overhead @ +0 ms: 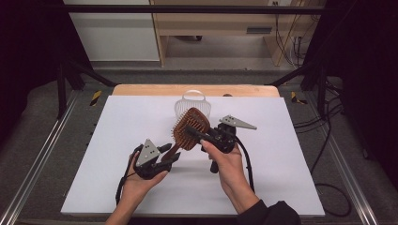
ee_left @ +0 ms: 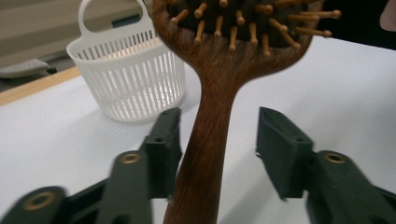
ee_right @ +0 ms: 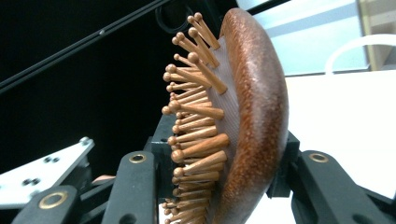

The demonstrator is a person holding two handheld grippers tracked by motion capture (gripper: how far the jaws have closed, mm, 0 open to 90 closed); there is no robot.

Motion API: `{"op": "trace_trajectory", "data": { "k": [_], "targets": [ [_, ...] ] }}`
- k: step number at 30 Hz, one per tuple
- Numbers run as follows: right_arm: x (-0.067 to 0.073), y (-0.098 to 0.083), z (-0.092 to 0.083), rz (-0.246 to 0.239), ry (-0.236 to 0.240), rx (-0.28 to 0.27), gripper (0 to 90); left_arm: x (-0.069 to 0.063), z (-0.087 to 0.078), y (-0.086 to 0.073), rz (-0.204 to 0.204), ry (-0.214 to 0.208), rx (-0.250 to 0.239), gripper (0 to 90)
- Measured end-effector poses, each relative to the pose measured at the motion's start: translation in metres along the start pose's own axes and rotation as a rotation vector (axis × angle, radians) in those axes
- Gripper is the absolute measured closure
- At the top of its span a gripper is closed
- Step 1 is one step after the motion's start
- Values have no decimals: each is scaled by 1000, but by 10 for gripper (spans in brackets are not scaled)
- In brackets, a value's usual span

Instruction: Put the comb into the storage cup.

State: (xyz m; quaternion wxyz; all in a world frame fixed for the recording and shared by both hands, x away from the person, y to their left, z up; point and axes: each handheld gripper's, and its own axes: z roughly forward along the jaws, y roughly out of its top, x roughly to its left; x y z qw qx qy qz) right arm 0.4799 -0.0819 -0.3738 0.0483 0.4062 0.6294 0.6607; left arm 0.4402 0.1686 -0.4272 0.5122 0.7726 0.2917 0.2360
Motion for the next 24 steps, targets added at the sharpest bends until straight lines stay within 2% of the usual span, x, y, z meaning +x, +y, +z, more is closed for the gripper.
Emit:
{"op": "trace_trajectory", "data": {
  "k": [2, 6, 9, 11, 15, 17, 18, 24],
  "targets": [
    [-4, 3, -3, 1, -14, -14, 568, 0, -3, -1, -3, 13, -13, 428],
    [-13, 8, -10, 9, -39, -33, 567, 2, -10, -3, -1, 30, -37, 354],
    [-19, 9, -15, 11, -54, -40, 566, 6, -16, -4, -13, 66, -53, 280],
    [-23, 9, -17, 10, -63, -45, 565, 13, -22, -4, -26, 98, -68, 242],
    [-31, 9, -23, 27, -78, -57, 563, 31, -31, -8, -50, 155, -69, 102],
    [-34, 8, -25, 29, -87, -57, 563, 43, -35, -11, -104, 187, -83, 78],
    [-36, 7, -26, 28, -93, -57, 563, 47, -38, -13, -117, 201, -89, 67],
    [-43, 6, -31, 33, -101, -70, 561, 61, -54, -22, -106, 255, -96, 44]
  ]
}}
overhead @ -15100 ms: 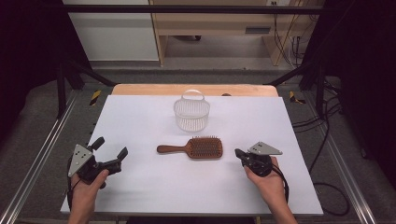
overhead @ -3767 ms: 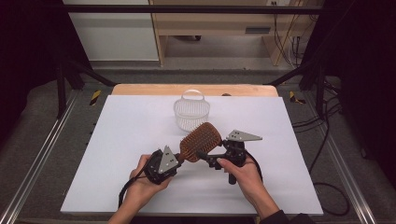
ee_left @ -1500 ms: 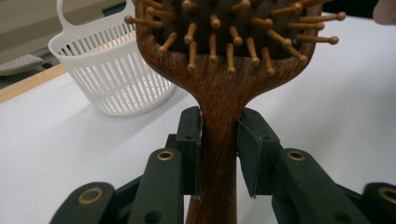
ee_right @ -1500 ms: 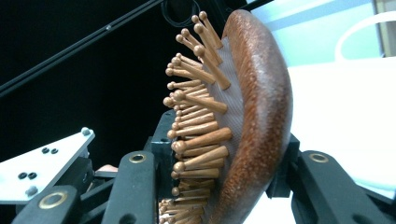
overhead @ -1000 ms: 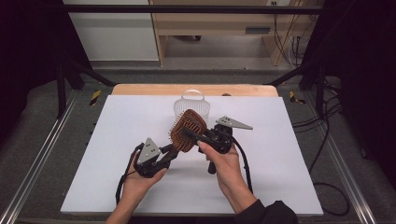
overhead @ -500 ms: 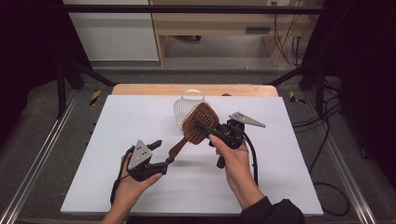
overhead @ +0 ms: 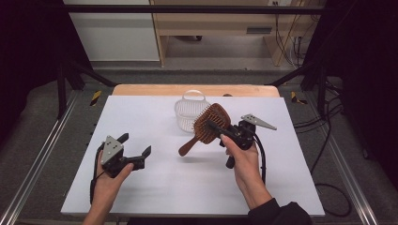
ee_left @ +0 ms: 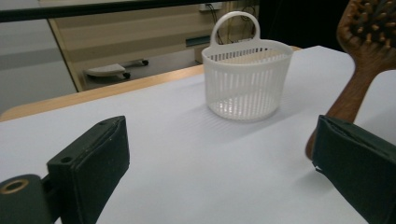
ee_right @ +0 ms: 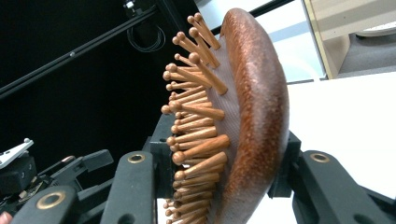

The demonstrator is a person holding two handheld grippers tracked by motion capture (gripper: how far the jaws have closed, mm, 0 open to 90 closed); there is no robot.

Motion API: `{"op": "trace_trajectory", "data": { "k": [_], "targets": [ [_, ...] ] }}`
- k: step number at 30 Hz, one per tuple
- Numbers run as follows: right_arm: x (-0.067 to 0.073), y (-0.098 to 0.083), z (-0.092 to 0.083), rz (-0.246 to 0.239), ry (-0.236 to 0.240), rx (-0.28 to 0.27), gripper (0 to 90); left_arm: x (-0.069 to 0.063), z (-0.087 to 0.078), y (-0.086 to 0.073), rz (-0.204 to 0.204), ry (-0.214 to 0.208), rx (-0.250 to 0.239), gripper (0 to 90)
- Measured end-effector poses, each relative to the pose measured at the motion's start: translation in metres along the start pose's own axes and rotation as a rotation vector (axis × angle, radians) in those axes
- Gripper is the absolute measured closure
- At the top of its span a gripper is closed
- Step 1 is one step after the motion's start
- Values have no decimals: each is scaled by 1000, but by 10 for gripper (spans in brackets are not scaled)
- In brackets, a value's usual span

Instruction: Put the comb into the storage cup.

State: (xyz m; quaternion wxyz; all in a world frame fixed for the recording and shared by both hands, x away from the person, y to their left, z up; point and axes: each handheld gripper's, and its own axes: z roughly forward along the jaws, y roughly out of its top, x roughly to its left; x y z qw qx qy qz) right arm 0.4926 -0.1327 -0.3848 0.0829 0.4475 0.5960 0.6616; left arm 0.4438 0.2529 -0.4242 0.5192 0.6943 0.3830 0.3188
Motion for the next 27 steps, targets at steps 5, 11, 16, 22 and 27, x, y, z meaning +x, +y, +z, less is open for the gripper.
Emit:
{"op": "trace_trajectory", "data": {
  "k": [5, 11, 16, 22, 27],
  "targets": [
    [-5, 1, -3, -5, -14, -2, 559, 14, -12, -4, -43, 44, -24, 43],
    [-11, 1, -6, -6, -23, -5, 558, 21, -34, -14, -54, 115, -62, 42],
    [-12, 1, -5, 0, -27, -10, 557, 31, -45, -12, -101, 183, -144, 46],
    [-11, 2, -3, -1, -29, -8, 553, 35, -55, -13, -109, 196, -158, 50],
    [-6, 6, 0, 3, -27, -12, 553, 35, -57, -13, -117, 180, -164, 44]
  ]
}}
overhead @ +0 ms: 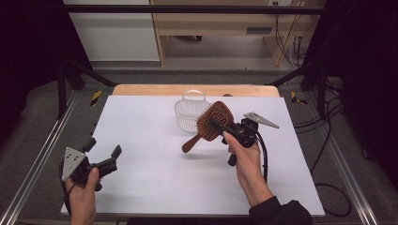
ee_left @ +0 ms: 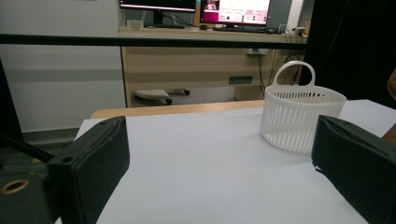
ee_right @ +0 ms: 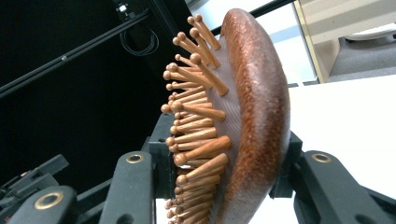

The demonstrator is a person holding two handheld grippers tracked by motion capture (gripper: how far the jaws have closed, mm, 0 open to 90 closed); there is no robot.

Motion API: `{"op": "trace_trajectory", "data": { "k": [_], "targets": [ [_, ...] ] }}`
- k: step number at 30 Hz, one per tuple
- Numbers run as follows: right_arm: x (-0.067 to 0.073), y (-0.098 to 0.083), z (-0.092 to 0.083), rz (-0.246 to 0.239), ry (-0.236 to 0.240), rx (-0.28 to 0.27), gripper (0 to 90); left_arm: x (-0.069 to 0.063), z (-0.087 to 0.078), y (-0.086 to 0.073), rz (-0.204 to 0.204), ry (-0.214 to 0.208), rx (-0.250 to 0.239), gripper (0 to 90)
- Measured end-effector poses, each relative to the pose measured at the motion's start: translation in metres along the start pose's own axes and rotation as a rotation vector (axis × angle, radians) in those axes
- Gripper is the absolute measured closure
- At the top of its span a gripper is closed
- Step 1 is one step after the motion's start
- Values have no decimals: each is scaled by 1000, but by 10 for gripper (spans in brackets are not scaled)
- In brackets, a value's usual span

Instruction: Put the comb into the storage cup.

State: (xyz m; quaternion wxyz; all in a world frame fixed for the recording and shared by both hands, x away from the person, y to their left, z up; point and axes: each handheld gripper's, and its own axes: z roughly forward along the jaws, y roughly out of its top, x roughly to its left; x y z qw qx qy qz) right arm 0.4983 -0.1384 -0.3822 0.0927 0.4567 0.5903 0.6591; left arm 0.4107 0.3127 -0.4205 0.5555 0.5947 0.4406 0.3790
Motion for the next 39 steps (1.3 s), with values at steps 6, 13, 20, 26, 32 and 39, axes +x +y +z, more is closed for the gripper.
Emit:
{"op": "trace_trajectory", "data": {
  "k": [6, 13, 20, 26, 32, 39],
  "targets": [
    [10, 8, 3, 3, 17, -17, 553, 3, 4, -5, 9, 2, 27, 42],
    [25, 22, 10, -43, 35, -36, 553, 2, 6, -7, 11, -5, 43, 37],
    [32, 36, 22, -43, 37, -52, 552, 2, 7, -9, 11, -6, 50, 39],
    [35, 50, 31, -39, 20, -86, 553, 3, 8, -10, 14, 3, 73, 40],
    [37, 61, 39, -37, 20, -118, 552, 4, 9, -11, 10, 2, 77, 41],
    [36, 70, 46, -12, 15, -146, 552, 4, 9, -11, 10, 0, 79, 41]
  ]
}}
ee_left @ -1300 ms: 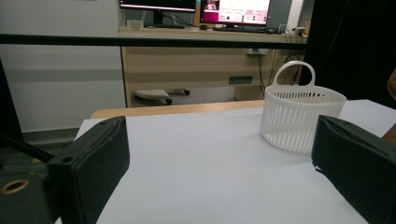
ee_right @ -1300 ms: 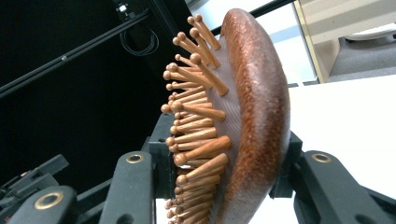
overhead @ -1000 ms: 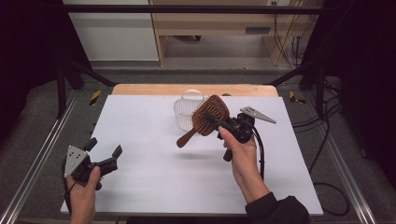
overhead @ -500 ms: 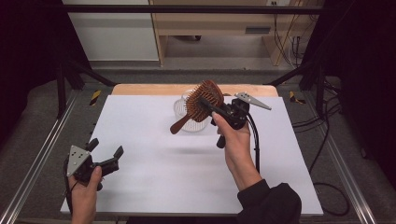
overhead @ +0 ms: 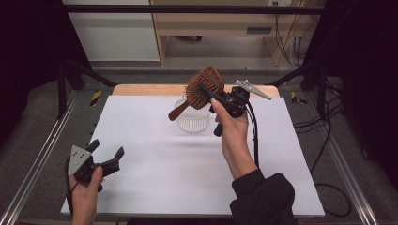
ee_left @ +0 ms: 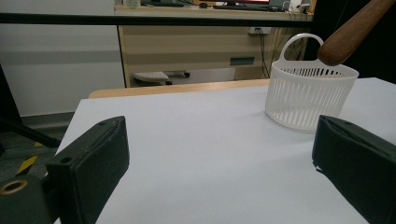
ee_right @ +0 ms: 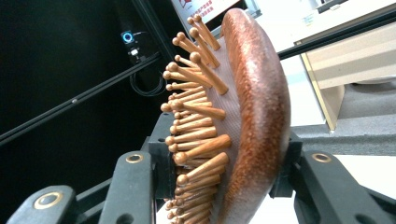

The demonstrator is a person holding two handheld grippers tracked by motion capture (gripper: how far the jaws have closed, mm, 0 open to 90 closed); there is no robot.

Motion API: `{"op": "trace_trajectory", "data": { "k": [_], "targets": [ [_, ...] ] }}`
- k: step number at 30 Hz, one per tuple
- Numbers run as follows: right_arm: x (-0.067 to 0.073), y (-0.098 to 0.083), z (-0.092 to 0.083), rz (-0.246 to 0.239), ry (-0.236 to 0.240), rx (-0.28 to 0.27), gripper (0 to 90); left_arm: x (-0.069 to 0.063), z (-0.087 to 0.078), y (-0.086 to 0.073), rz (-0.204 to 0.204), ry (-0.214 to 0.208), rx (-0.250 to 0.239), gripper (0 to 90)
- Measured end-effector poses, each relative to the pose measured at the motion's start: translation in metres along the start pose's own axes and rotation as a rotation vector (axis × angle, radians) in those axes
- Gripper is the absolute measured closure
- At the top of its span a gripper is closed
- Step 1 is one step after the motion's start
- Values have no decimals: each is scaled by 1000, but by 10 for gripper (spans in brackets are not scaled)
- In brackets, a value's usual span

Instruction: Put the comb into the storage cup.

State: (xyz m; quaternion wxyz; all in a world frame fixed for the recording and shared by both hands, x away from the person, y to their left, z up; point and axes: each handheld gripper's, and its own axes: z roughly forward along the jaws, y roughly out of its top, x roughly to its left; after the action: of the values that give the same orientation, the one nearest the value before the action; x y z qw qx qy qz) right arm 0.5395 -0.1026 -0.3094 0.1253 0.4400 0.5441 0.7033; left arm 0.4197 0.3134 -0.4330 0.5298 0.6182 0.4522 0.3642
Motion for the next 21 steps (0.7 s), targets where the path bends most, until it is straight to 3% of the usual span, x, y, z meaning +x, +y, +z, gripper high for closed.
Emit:
{"op": "trace_trajectory", "data": {
  "k": [21],
  "targets": [
    [-18, 16, 12, 10, -63, -42, 551, 1, 1, -1, -5, -8, 3, 40]
  ]
}}
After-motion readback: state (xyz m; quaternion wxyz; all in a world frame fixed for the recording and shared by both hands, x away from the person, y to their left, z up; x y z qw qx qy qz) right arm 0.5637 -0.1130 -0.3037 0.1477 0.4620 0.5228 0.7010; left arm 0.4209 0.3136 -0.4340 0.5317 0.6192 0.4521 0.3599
